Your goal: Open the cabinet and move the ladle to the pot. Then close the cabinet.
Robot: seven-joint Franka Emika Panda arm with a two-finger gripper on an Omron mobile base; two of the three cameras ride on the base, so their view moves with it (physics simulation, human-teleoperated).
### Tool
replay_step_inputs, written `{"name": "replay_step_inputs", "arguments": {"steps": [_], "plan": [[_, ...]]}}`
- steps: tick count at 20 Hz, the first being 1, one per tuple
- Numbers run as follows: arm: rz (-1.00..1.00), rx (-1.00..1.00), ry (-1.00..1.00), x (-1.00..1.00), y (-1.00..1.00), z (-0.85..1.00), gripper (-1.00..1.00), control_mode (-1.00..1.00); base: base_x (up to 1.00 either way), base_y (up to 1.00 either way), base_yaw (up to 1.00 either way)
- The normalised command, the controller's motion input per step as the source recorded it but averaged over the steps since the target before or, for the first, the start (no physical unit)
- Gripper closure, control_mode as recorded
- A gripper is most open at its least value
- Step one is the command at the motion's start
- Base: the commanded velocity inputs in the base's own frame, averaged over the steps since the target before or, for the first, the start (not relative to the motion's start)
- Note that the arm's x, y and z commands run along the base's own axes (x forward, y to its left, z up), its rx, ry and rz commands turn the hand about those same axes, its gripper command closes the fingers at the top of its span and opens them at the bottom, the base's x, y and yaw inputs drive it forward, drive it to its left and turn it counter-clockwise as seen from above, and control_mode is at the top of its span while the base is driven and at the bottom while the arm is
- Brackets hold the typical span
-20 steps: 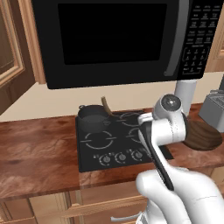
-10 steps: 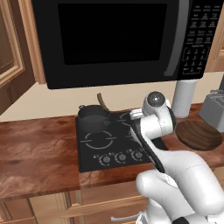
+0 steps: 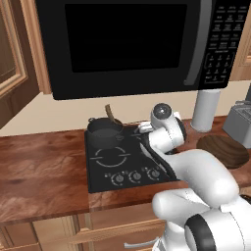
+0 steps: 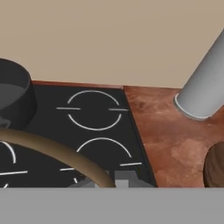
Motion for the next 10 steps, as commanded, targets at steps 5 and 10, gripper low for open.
{"name": "replay_step_inputs", "arguments": {"steps": [5, 10], "plan": [[0.00, 0.00, 0.00, 0.34, 0.10, -0.26, 1.00, -1.00, 0.00, 0.00, 0.00], [0.00, 0.00, 0.00, 0.29, 0.05, -0.18, 1.00, -1.00, 0.00, 0.00, 0.00]]}}
